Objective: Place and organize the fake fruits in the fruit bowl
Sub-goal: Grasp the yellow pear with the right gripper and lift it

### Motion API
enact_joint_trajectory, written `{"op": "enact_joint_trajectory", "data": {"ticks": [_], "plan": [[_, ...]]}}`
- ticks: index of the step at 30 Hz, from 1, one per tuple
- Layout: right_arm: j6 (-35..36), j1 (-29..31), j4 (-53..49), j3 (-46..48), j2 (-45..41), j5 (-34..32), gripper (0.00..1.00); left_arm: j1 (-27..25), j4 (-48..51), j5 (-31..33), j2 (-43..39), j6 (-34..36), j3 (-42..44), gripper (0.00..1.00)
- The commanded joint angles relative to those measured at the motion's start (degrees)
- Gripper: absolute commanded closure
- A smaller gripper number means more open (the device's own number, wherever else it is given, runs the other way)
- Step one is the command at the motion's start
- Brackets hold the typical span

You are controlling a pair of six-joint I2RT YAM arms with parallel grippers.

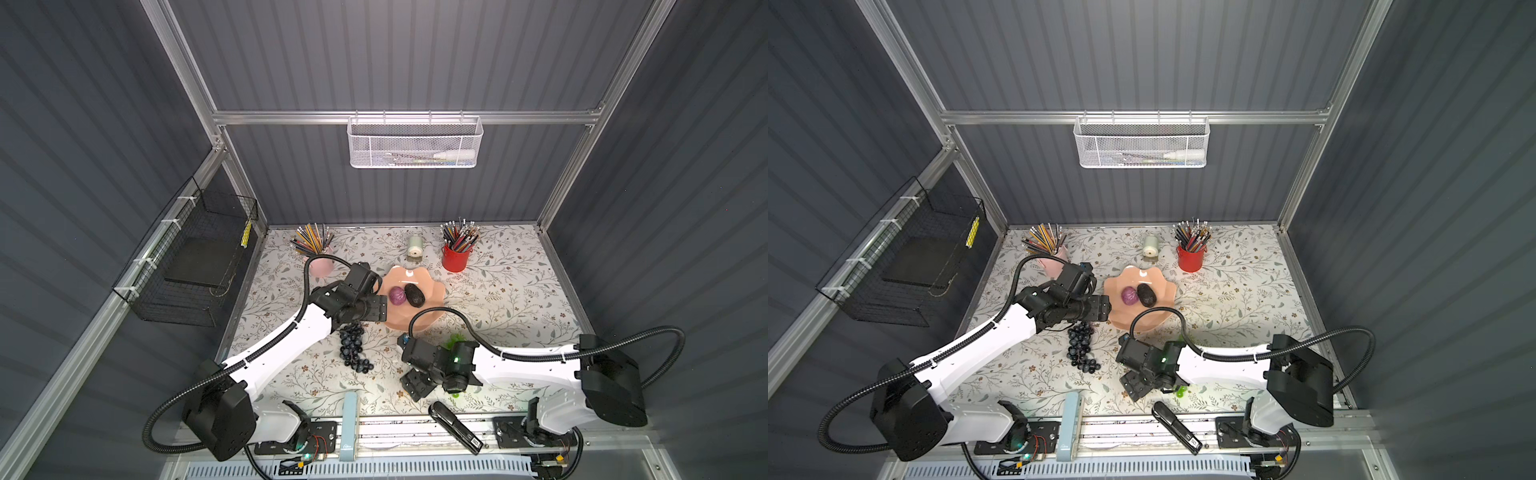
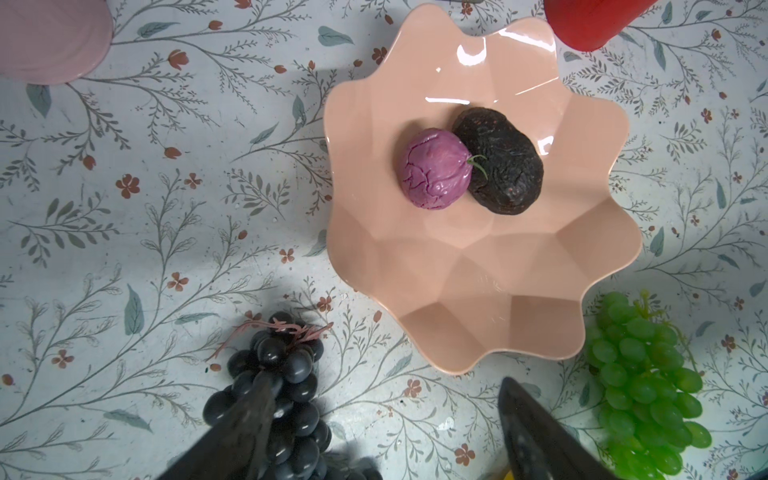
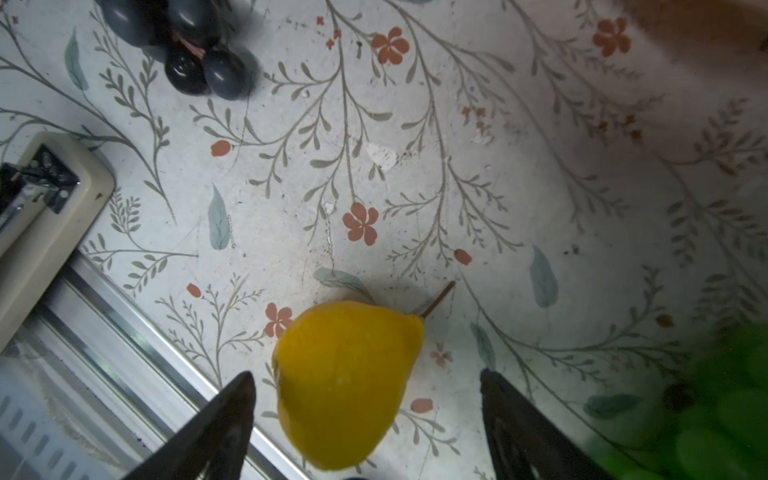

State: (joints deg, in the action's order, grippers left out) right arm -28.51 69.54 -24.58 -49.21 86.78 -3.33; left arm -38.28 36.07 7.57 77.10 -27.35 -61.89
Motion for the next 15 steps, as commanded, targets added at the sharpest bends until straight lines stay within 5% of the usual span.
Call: {"op": "enact_joint_trajectory", "data": {"ticks": [1, 15], "plan": [[-0.25, -0.14, 0.81, -1.58, 1.72, 1.92, 0.17, 0.14, -0.73, 1.05, -0.03, -0.90, -0.03, 0.15], [1.27, -1.26, 3.18, -0.21, 3.85, 3.84, 0.39, 0.14, -1.40, 0.86, 1.28, -0.68, -0.35, 0.15]]}}
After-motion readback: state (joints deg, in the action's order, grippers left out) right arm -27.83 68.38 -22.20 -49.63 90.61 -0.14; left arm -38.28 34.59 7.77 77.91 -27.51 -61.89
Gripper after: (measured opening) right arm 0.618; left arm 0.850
